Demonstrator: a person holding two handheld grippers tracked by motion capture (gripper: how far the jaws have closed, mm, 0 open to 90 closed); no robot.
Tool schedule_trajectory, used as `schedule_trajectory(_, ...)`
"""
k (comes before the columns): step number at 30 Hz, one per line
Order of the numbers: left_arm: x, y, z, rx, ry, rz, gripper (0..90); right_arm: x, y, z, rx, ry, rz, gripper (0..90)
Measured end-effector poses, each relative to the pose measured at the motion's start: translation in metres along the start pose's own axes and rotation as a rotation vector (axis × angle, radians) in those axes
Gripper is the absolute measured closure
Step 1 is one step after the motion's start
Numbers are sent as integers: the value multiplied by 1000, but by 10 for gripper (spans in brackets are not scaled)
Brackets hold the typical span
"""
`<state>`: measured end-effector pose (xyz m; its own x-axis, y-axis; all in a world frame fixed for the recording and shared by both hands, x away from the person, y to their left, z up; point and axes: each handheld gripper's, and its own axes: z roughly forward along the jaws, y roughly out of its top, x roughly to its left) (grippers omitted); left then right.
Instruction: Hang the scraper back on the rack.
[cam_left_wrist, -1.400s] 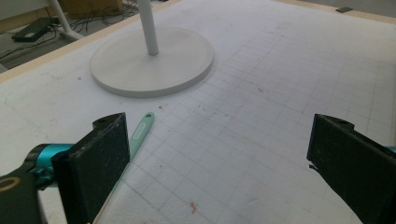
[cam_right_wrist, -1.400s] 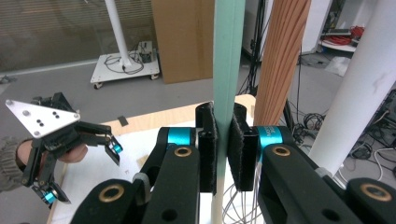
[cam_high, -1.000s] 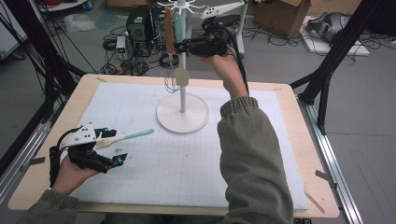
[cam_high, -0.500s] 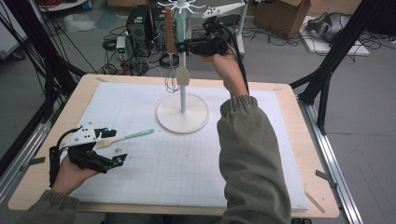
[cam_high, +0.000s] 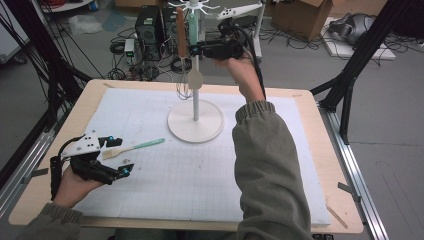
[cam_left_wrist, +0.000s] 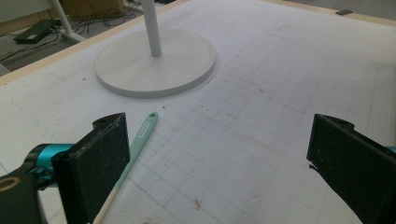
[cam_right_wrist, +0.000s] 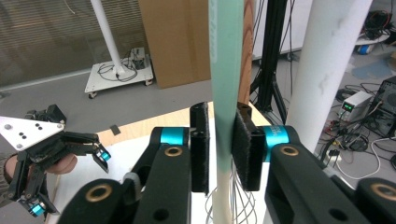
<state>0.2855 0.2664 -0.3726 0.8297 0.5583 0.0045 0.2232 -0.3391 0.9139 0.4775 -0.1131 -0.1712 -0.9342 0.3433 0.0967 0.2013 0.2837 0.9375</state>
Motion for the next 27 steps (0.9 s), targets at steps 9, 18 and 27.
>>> schedule_trajectory(9,2,0,-2,-1,7,4,64,1,-3,-15,-23,-38,8,726)
schedule_trajectory(18,2,4,-1,-6,2,13,64,11,-4,-32,-38,-42,-16,772)
schedule_trajectory(27,2,6,1,-10,0,14,64,19,-3,-38,-49,-17,-46,891)
